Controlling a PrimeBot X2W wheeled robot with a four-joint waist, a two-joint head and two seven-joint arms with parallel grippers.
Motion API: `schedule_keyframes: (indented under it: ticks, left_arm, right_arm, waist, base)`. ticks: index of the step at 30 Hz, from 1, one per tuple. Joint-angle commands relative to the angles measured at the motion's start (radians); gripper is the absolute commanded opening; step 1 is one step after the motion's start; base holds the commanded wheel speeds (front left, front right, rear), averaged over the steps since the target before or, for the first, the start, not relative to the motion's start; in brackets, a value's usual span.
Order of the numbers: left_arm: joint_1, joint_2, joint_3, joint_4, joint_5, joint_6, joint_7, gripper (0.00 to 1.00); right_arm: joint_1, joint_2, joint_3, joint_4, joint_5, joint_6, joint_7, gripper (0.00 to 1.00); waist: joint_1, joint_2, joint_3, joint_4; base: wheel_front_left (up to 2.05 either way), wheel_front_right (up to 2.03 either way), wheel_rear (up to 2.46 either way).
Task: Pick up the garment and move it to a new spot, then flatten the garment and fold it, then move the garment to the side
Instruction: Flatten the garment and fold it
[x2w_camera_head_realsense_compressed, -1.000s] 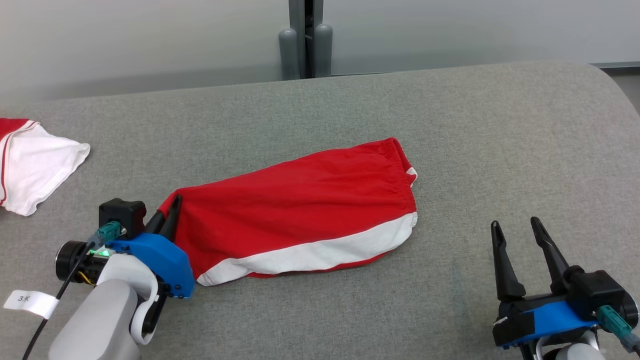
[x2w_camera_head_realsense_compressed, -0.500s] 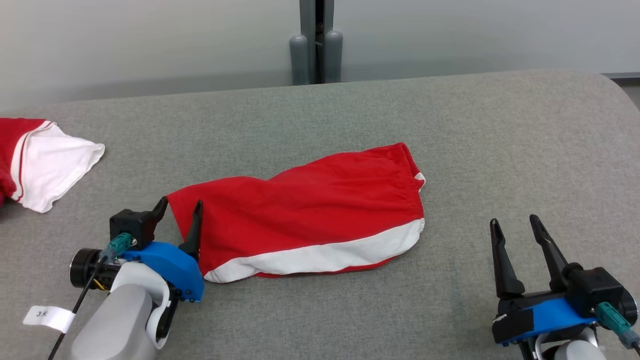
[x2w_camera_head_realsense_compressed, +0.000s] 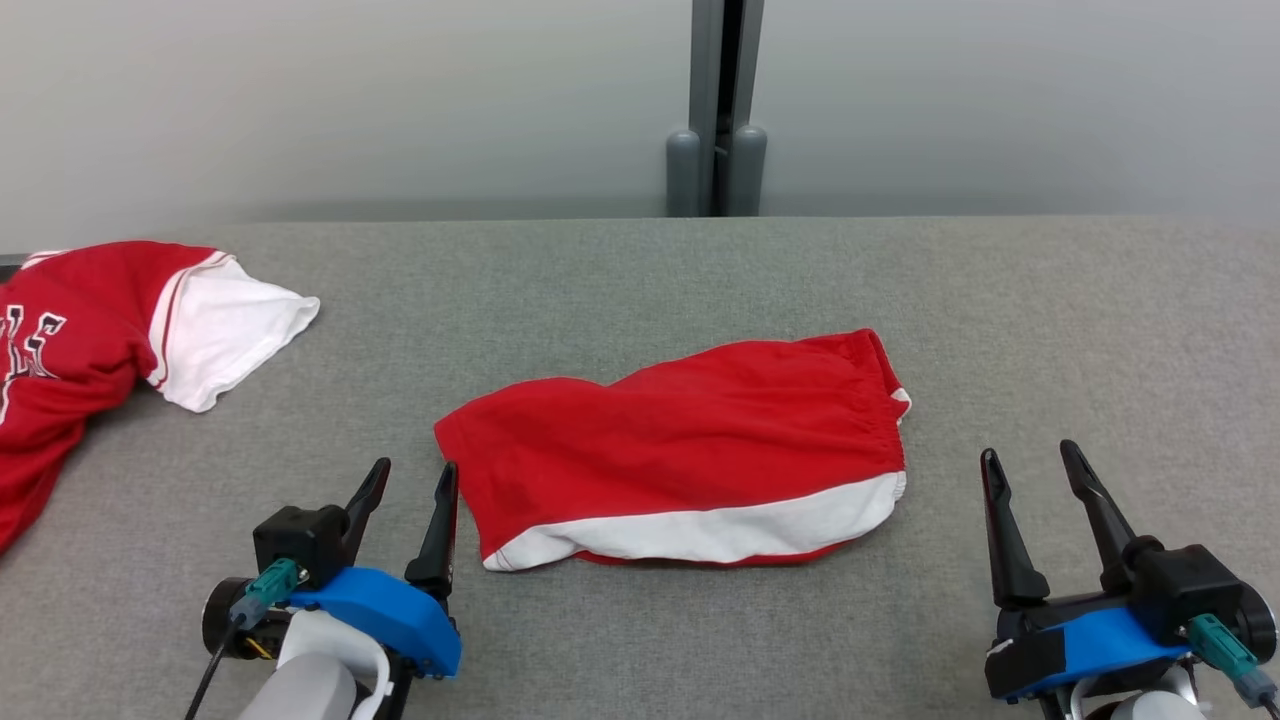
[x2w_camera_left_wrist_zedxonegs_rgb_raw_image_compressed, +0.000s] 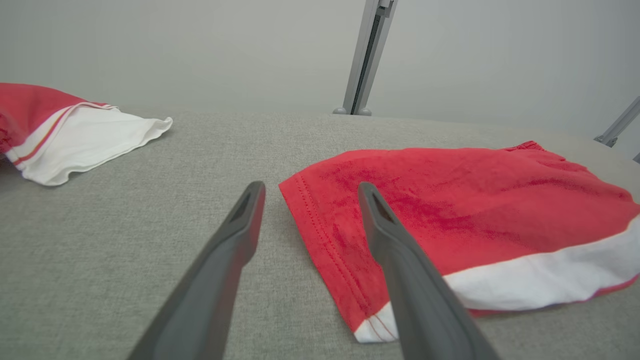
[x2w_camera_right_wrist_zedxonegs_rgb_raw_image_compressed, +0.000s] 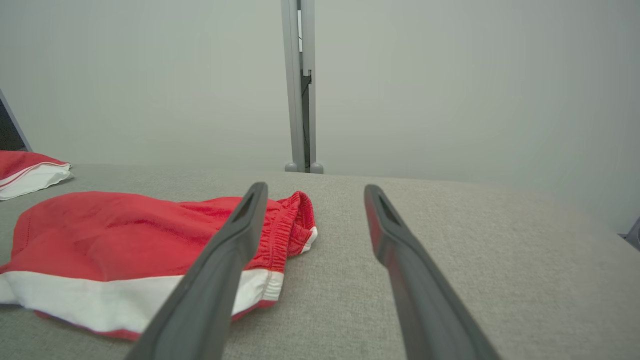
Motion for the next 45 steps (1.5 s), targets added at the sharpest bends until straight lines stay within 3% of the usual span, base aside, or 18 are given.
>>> schedule_keyframes:
  ticks: [1,9,19,40,45]
  left_arm:
    - [0.022,-0.007,0.014,-0.031,-0.003,0.012,-0.006,1.00]
    - [0.175,-0.041,0.090,-0.236,0.024,0.078,-0.008,1.00]
    - [0.330,-0.069,0.175,-0.394,0.064,0.119,-0.008,1.00]
    - [0.340,-0.093,0.197,-0.377,0.107,0.089,-0.008,1.00]
    - [0.328,-0.093,0.188,-0.369,0.109,0.089,-0.008,1.00]
  right_arm:
    - [0.011,-0.003,0.001,-0.006,-0.002,0.000,-0.001,1.00]
    - [0.029,-0.003,0.003,-0.013,-0.014,0.000,-0.001,1.00]
    - [0.043,-0.003,0.018,0.003,-0.002,0.000,-0.001,1.00]
    - [0.017,-0.003,0.035,0.058,0.003,0.000,-0.001,1.00]
    - [-0.011,-0.003,0.030,0.093,-0.040,0.000,-0.001,1.00]
  waist:
    - [0.0001,-0.0001,-0.009,0.007]
    - [0.0001,-0.0001,-0.055,0.037]
    - [0.0001,-0.0001,-0.065,0.039]
    - [0.0001,-0.0001,-0.055,0.031]
    - [0.0001,-0.0001,-0.041,0.033]
  base:
    - [0.00,0.00,0.00]
    - [0.00,0.00,0.00]
    - [0.00,0.00,0.00]
    - [0.00,0.00,0.00]
    - [0.00,0.00,0.00]
